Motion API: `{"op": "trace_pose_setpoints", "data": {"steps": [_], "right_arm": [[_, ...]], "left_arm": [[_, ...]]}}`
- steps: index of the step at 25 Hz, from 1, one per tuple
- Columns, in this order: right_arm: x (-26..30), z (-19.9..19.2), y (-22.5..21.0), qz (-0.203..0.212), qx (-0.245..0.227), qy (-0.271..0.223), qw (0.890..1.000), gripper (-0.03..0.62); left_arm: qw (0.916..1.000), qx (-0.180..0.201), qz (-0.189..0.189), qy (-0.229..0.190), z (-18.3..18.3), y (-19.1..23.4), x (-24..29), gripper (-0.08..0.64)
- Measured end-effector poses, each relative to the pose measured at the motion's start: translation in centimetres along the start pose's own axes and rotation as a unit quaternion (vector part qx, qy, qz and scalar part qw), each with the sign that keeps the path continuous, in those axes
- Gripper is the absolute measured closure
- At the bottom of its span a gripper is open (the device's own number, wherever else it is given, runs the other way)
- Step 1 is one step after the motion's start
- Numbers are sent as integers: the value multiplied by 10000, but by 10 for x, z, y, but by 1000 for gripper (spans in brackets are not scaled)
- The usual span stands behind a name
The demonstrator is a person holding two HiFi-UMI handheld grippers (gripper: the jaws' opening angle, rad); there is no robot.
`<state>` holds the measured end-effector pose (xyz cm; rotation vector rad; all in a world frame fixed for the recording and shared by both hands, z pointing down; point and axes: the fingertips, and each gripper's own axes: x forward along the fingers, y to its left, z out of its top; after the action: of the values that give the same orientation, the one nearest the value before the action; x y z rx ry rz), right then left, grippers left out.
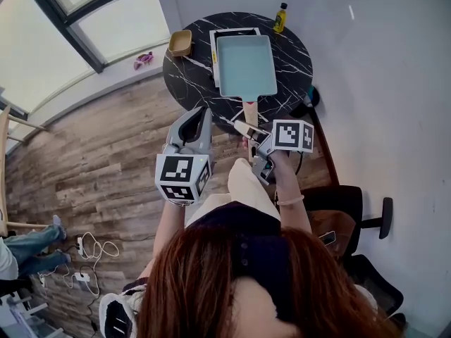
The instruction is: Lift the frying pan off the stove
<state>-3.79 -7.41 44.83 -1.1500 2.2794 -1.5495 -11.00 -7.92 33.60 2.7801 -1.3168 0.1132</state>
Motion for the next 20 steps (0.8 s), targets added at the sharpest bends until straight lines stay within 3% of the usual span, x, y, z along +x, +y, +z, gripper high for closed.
{"op": "trace_pose_setpoints", "data": {"steps": [20], "right_arm": [[-26,-10,22,83,-77,-188,9998,531]], "left_arm": [[9998,-77,-180,-72,3,-13,-3,548]]}}
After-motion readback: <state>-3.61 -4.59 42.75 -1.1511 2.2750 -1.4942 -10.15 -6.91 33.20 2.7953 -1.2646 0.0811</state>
